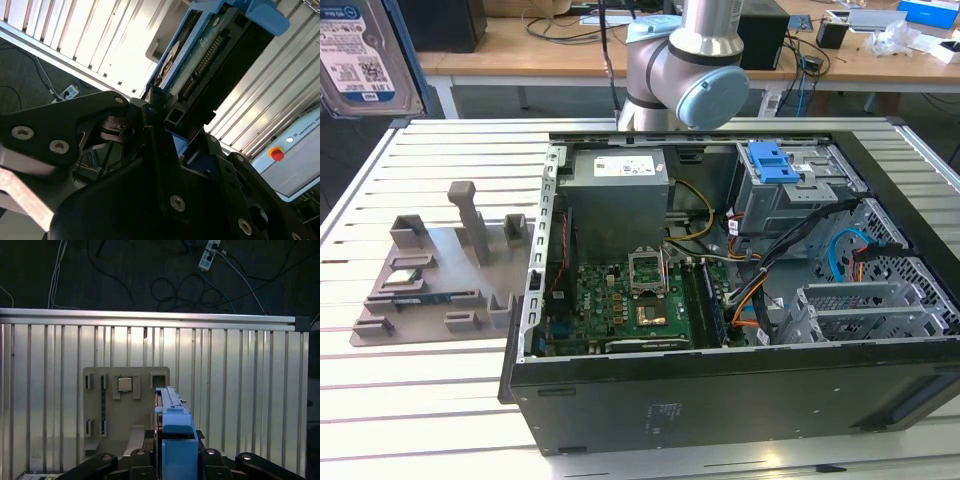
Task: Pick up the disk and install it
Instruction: 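Pick up the disk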
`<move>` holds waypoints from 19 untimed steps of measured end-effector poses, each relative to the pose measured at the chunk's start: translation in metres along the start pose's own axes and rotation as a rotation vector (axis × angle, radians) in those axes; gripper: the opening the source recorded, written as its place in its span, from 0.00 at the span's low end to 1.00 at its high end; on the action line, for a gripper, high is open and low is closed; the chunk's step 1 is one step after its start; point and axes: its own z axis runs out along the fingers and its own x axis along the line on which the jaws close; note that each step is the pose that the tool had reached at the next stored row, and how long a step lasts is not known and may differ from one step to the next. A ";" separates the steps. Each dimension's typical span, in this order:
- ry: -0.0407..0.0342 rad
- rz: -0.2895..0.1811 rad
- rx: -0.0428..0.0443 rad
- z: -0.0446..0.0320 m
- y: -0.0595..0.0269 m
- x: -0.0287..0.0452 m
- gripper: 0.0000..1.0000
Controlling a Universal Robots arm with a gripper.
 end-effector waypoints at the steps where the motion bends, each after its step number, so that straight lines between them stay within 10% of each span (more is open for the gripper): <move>1: 0.0000 0.000 -0.0001 -0.0029 0.0000 -0.0001 0.37; 19: -0.0001 0.000 0.0001 -0.0054 -0.0114 0.0000 0.37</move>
